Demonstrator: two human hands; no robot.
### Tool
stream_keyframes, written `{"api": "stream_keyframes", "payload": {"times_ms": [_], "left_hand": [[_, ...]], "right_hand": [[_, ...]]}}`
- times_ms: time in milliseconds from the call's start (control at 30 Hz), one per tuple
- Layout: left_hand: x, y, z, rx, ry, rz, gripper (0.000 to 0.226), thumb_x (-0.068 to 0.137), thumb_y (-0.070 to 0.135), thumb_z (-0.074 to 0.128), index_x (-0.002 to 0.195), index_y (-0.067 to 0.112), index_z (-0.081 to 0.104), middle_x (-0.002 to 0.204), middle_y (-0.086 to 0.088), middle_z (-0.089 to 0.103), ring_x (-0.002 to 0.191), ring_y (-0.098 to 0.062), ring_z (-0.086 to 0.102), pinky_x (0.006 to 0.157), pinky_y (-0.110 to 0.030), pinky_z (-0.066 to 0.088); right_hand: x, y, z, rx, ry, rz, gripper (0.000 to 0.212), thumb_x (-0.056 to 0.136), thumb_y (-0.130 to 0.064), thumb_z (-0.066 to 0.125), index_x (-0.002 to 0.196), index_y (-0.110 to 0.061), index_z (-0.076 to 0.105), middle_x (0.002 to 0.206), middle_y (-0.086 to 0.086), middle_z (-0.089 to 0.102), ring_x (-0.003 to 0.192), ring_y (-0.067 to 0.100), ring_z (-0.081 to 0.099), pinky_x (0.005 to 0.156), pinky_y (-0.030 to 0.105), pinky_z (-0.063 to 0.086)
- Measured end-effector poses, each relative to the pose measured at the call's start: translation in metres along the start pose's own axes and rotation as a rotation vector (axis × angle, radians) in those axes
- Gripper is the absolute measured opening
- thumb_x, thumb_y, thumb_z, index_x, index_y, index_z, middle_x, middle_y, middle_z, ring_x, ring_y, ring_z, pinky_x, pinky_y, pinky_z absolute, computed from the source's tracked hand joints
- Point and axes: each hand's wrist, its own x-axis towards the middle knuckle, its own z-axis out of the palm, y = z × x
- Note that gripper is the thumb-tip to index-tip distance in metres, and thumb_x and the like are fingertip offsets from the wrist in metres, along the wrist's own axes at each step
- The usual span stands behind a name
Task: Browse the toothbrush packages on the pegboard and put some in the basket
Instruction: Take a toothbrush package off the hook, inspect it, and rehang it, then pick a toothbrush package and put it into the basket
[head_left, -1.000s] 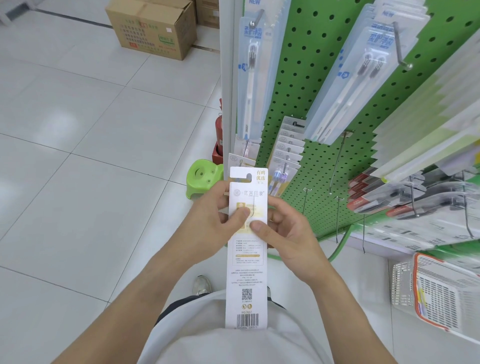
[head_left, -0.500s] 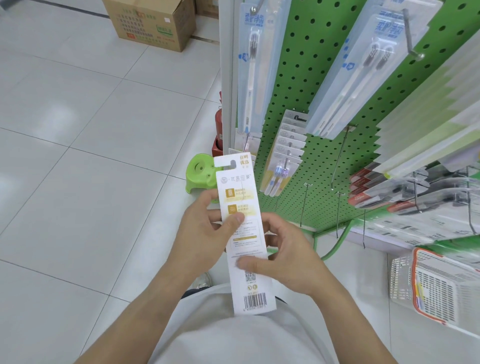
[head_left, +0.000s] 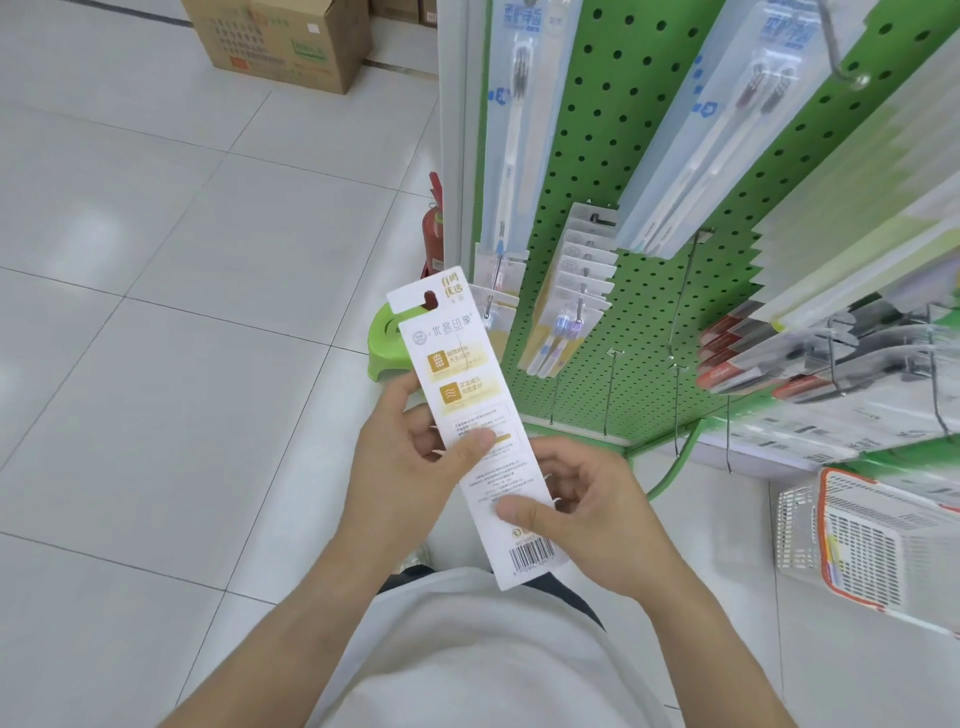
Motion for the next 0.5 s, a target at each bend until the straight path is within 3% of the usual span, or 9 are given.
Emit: {"api": "stream_keyframes", "payload": {"times_ms": [167, 300, 400, 500], "left_hand": [[-0.002, -0.012, -0.012, 0.007, 0.021, -0.018, 0.044, 0.083, 0.004, 0.078, 0.117, 0.024, 0.056, 0.094, 0.012, 0.079, 0.083, -0.012, 0.076, 0.067, -0.025, 0.061], [-0.001, -0.020, -0.012, 0.006, -0.027, -0.075, 0.040, 0.087, 0.014, 0.076, 0.122, 0.020, 0.056, 0.096, 0.003, 0.079, 0.082, -0.018, 0.077, 0.068, -0.033, 0.062], [-0.003, -0.024, -0.007, -0.056, -0.021, -0.157, 0.038, 0.089, 0.025, 0.071, 0.123, 0.015, 0.056, 0.090, -0.004, 0.079, 0.077, -0.024, 0.077, 0.063, -0.035, 0.063], [-0.012, -0.029, 0.006, 0.002, -0.020, -0.133, 0.029, 0.094, 0.029, 0.066, 0.117, 0.011, 0.062, 0.084, -0.007, 0.079, 0.075, -0.025, 0.077, 0.062, -0.040, 0.063]], "right_hand": [[-0.017, 0.002, 0.011, -0.051, -0.059, 0.022, 0.049, 0.088, -0.006, 0.076, 0.124, -0.037, 0.064, 0.118, -0.012, 0.073, 0.105, 0.016, 0.071, 0.093, 0.043, 0.057], [-0.033, 0.011, 0.022, -0.007, -0.013, 0.033, 0.055, 0.091, -0.003, 0.070, 0.130, -0.042, 0.062, 0.121, -0.005, 0.073, 0.111, 0.022, 0.069, 0.095, 0.056, 0.055], [-0.046, 0.019, 0.022, -0.021, 0.011, 0.022, 0.057, 0.092, -0.003, 0.067, 0.131, -0.044, 0.060, 0.122, -0.006, 0.072, 0.114, 0.020, 0.067, 0.095, 0.057, 0.054], [-0.063, 0.029, 0.014, -0.037, 0.014, 0.010, 0.057, 0.091, -0.005, 0.068, 0.130, -0.046, 0.061, 0.121, -0.007, 0.073, 0.112, 0.020, 0.067, 0.092, 0.056, 0.055]]}}
